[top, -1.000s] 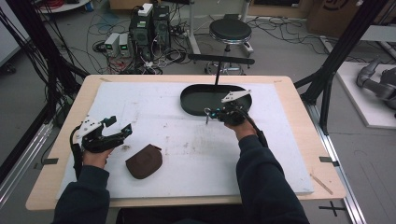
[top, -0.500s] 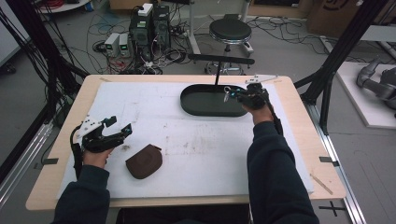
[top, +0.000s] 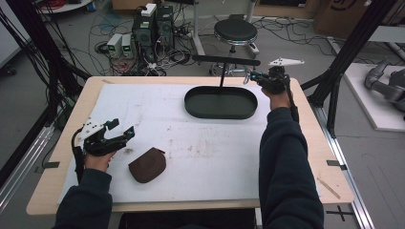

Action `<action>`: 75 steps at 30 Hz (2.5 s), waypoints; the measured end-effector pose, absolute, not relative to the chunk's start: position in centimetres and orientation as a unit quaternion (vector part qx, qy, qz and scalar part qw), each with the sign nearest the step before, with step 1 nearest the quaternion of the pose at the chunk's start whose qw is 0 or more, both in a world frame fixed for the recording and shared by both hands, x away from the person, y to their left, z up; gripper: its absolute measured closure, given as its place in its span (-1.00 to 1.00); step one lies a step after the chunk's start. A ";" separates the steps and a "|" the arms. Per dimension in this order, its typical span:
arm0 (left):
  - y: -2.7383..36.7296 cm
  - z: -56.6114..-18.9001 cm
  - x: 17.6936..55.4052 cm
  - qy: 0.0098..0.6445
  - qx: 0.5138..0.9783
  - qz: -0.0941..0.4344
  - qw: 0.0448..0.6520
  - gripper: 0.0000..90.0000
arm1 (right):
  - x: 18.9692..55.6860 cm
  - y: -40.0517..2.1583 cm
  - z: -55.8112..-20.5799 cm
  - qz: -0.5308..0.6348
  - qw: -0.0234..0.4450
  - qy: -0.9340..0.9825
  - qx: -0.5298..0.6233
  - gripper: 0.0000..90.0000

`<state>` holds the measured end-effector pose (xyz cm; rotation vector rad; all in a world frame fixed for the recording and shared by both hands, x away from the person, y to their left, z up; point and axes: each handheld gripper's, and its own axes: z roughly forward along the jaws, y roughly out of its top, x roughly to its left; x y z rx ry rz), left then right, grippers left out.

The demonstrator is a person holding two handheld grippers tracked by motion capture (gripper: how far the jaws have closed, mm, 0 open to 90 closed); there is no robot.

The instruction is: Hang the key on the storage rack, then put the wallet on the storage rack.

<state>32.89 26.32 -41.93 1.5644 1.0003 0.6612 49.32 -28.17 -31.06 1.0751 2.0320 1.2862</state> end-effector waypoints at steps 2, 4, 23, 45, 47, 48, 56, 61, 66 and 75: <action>26.4 -41.9 32.9 0.424 0.661 0.281 0.552 -0.41 | 49.7 -28.7 -31.1 0.479 0.255 0.736 0.405 1.00; 26.4 -41.9 32.9 0.424 0.661 0.281 0.552 -0.40 | 50.2 -29.0 -31.0 0.482 0.255 0.728 0.415 1.00; 26.4 -42.0 32.9 0.423 0.663 0.280 0.550 -0.38 | 51.6 -29.9 -32.3 0.485 0.242 0.701 0.463 1.00; 26.2 -42.0 32.7 0.421 0.664 0.257 0.561 -0.40 | 46.4 -29.7 -30.3 0.436 0.295 0.742 0.415 -0.18; 26.1 -42.1 32.7 0.422 0.666 0.254 0.561 -0.42 | 44.7 -30.0 -30.1 0.433 0.292 0.749 0.409 -0.37; 26.1 -42.0 32.6 0.422 0.665 0.254 0.562 -0.42 | 44.1 -30.0 -30.0 0.428 0.287 0.754 0.408 -0.41; 25.7 -41.9 32.2 0.415 0.667 0.252 0.565 -0.42 | 37.3 -30.0 -33.4 0.430 0.293 0.770 0.369 -0.54; 25.9 -41.7 31.8 0.416 0.662 0.260 0.567 -0.42 | 36.6 -29.9 -35.6 0.440 0.278 0.767 0.376 -0.54; 25.9 -41.6 31.8 0.424 0.653 0.274 0.564 -0.47 | 36.4 -29.5 -36.0 0.428 0.289 0.772 0.371 -0.54; 25.9 -41.5 31.6 0.418 0.657 0.259 0.572 -0.58 | 35.5 -29.1 -37.9 0.447 0.271 0.765 0.376 -0.54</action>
